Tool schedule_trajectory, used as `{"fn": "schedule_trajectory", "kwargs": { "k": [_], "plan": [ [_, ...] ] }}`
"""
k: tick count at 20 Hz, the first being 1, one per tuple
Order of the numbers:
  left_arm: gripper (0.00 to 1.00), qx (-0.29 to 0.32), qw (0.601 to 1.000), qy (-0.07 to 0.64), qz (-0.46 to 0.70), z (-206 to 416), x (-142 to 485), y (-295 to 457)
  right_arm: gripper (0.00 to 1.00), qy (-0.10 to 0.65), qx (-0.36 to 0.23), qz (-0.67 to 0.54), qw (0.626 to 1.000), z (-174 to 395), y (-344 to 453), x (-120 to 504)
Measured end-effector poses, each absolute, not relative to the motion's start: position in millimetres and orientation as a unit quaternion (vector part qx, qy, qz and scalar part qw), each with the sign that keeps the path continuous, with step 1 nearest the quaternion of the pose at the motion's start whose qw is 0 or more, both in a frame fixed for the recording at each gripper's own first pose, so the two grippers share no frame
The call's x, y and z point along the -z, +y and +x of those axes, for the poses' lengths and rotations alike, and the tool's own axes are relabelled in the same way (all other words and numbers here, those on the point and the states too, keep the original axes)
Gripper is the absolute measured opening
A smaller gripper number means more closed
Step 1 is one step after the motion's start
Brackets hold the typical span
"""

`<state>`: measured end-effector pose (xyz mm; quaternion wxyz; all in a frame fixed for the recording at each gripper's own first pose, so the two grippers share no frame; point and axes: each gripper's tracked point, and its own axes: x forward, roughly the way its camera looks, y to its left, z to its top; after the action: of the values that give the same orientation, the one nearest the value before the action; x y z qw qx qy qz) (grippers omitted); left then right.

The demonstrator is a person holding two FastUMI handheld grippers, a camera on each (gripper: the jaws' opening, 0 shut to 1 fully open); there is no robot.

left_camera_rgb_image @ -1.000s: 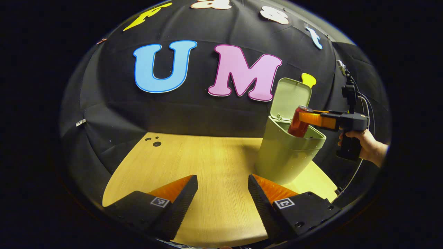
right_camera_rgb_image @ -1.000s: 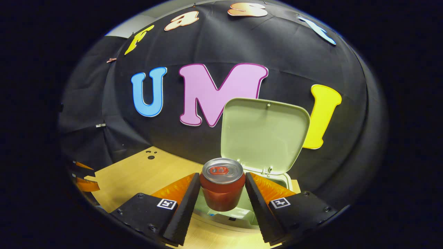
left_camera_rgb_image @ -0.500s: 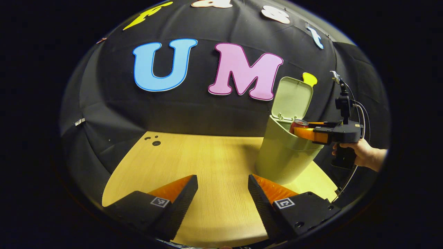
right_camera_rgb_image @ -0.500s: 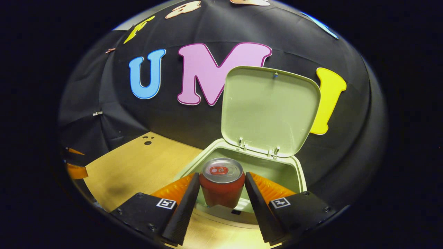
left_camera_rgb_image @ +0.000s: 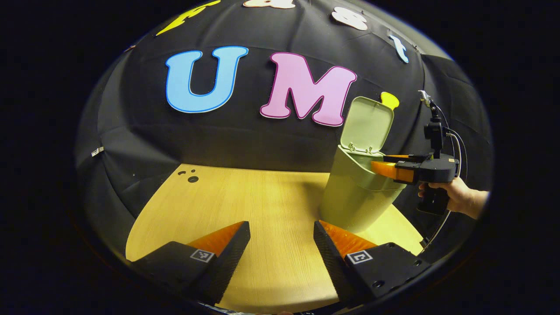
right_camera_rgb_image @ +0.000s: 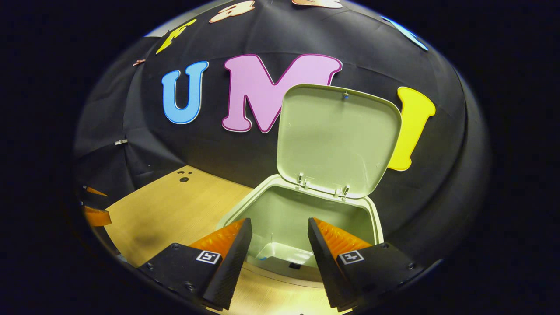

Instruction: Press the lid of the desktop garbage bin to open it, pick up the crumpled paper on the desktop and throw it into the bin, then pick up the pop can on the desktop and drop it into the bin, and finally close the garbage bin lid.

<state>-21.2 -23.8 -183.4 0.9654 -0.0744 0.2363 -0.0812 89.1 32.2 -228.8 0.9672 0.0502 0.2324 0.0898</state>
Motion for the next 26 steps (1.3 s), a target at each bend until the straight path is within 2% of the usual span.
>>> {"fn": "schedule_trajectory", "kwargs": {
  "k": [6,15,26],
  "plan": [
    [0.94,0.082,0.966,0.236,-0.073,-23.7,183.3,-23.1,0.82,0.212,-0.08,0.055,0.972,88.5,25.2,205.9],
    [0.94,0.091,0.967,0.229,-0.072,-19.2,176.1,-29.8,0.82,0.132,-0.066,0.035,0.988,112.1,4.5,126.2],
    [0.94,0.083,0.967,0.228,-0.077,-24.7,176.4,-25.7,0.87,0.035,0.01,0.013,0.999,180.2,-49.0,51.9]
  ]
}}
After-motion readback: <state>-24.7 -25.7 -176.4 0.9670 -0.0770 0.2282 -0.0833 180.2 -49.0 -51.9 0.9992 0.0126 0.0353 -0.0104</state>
